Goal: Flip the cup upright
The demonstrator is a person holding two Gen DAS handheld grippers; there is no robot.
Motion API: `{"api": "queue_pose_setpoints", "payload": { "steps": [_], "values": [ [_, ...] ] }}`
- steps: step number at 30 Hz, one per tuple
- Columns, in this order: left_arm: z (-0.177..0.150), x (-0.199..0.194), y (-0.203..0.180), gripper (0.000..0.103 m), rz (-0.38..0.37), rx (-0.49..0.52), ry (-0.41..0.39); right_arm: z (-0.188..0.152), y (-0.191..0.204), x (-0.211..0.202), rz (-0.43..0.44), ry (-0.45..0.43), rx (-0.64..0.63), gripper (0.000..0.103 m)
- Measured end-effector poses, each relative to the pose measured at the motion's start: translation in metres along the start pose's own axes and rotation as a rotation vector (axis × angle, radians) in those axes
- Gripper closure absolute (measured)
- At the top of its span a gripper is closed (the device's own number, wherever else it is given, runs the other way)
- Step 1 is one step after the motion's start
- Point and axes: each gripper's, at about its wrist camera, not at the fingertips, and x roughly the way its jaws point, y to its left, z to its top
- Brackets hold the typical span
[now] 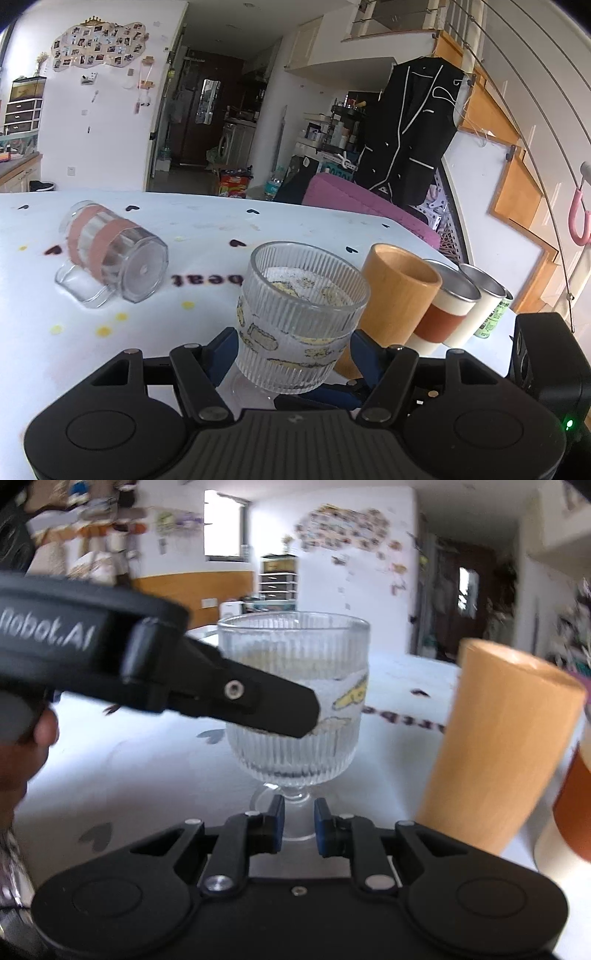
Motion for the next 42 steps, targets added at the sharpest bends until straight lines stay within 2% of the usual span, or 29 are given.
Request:
{"api": "queue_pose_setpoints", "payload": {
  "steps": [9,15,24,28,31,36,38,40,42],
  "values": [
    [0.006,0.012,-0.003,0.036,0.003,0.001,-0.003,0.009,-0.016,0.009,-0.031,0.037,0.102,0.082],
    [0.004,0.008,-0.003,0.036,0.010,-0.041,-0.004,0.010,-0.013,0.012,-0.042,0.035,0.095,0.081],
    [-0.006,-0.038,-0.015,0.034,0.185,-0.064,-0.068,0.010,-0.001,-0.033,-0.055,-0.058,0.053,0.080],
    [-0.012,-0.062,-0.026,0.034,0.240,-0.063,-0.101,0.015,-0.004,-0.059,-0.053,-0.112,0.063,0.079],
    [-0.016,-0.078,-0.036,0.027,0.281,-0.049,-0.122,0.018,-0.008,-0.077,-0.062,-0.149,0.068,0.076],
    [-0.029,-0.097,-0.052,0.024,0.336,-0.036,-0.143,0.020,-0.015,-0.106,-0.087,-0.187,0.074,0.065],
    [-0.035,-0.102,-0.059,0.018,0.360,-0.029,-0.151,0.017,-0.019,-0.116,-0.093,-0.193,0.083,0.062],
    [-0.041,-0.107,-0.066,0.013,0.378,-0.013,-0.157,0.014,-0.022,-0.126,-0.108,-0.201,0.086,0.055],
    [-0.046,-0.110,-0.072,0.008,0.394,-0.002,-0.161,0.011,-0.025,-0.135,-0.128,-0.211,0.086,0.045]
  ]
}}
